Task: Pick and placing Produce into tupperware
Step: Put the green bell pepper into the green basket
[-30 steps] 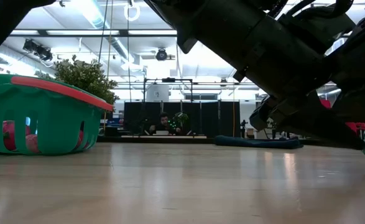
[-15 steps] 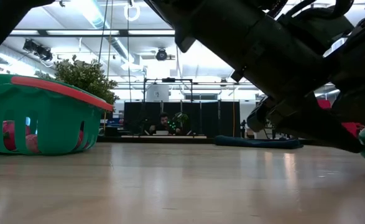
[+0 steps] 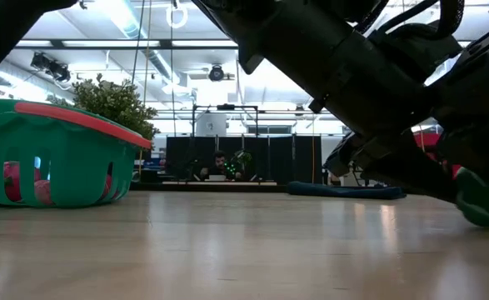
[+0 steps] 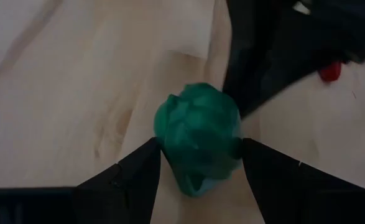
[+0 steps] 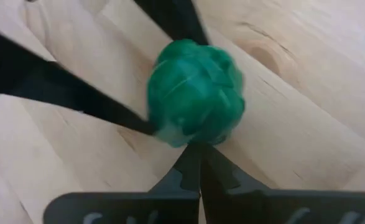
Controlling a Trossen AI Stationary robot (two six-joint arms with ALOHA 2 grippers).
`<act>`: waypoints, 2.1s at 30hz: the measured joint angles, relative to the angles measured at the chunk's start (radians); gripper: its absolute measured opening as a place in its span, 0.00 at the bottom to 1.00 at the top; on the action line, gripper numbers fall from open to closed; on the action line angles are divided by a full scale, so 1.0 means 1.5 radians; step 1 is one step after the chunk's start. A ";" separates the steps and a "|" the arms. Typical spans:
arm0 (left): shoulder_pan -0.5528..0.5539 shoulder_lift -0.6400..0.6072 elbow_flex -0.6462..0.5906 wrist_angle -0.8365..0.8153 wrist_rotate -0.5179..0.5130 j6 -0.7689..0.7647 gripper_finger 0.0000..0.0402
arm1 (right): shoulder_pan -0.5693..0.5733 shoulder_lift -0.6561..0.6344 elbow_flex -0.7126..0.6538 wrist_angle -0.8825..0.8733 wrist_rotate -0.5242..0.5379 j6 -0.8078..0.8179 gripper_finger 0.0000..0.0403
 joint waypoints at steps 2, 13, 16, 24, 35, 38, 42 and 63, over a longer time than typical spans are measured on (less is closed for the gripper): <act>0.001 0.000 0.000 0.003 -0.001 0.000 0.57 | -0.001 0.000 0.000 0.002 0.007 -0.001 0.00; 0.005 0.000 0.000 0.006 0.001 0.018 0.57 | -0.006 -0.001 0.003 0.011 0.026 -0.017 0.00; 0.009 0.000 0.000 0.005 0.006 0.023 0.56 | -0.006 -0.001 0.002 0.016 0.026 -0.040 0.00; 0.008 0.000 0.001 0.004 0.006 0.035 0.51 | -0.006 -0.001 0.002 0.022 0.022 -0.062 0.00; 0.022 -0.015 0.002 -0.035 0.013 0.037 0.52 | 0.024 -0.003 0.081 -0.087 0.035 -0.084 0.00; 0.029 -0.026 0.001 -0.054 0.010 0.038 0.52 | 0.036 -0.003 0.143 -0.177 0.039 -0.084 0.00; 0.034 -0.048 0.002 -0.079 0.006 0.073 0.50 | 0.049 -0.003 0.214 -0.268 0.081 -0.084 0.00; 0.045 -0.248 0.001 -0.644 -0.004 0.106 0.50 | 0.064 -0.002 0.264 -0.319 0.124 -0.097 0.00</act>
